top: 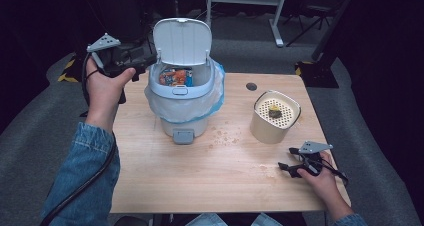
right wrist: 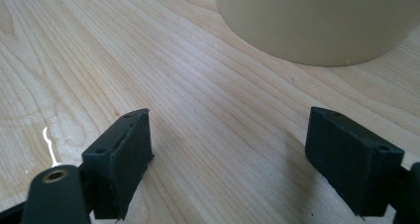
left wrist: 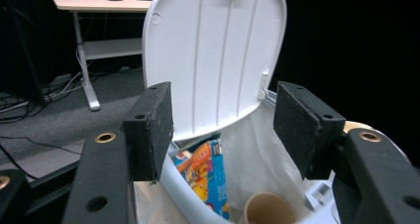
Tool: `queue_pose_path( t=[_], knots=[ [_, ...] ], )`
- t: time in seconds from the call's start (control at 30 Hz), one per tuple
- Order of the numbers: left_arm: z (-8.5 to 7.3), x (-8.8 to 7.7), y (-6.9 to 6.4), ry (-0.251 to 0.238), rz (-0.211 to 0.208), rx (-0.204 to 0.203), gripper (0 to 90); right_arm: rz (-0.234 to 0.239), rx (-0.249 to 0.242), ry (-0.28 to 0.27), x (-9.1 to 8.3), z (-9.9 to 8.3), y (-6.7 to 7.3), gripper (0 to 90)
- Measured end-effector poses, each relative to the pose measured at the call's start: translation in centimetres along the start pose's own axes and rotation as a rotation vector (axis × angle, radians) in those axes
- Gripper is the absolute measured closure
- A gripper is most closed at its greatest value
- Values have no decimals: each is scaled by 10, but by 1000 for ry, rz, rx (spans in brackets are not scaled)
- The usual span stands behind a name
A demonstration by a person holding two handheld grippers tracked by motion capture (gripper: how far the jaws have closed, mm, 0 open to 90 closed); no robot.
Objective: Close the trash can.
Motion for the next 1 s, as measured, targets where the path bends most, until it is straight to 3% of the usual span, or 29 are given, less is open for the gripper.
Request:
queue_pose_path(
  t=[0.27,0.6,0.77,1.0],
  knots=[
    [16,23,14,-16,19,-10,407,2,-1,0,0,0,0,183],
    [25,54,35,9,37,-19,341,6,-4,-1,0,0,0,183],
    [26,61,33,-4,-2,-15,363,9,-4,-1,0,0,0,183],
    [27,59,33,-4,-11,-12,370,12,-7,-2,0,0,0,183]
  ],
)
Point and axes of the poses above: each handheld gripper's, and its own axes: x roughly forward along the jaws, z roughly out of its top, y roughly to its left, the point moved 9 cm from there along x, roughly forward along the jaws, and after that the axes turned 6 degrees about -z, right-handed, at the moved point
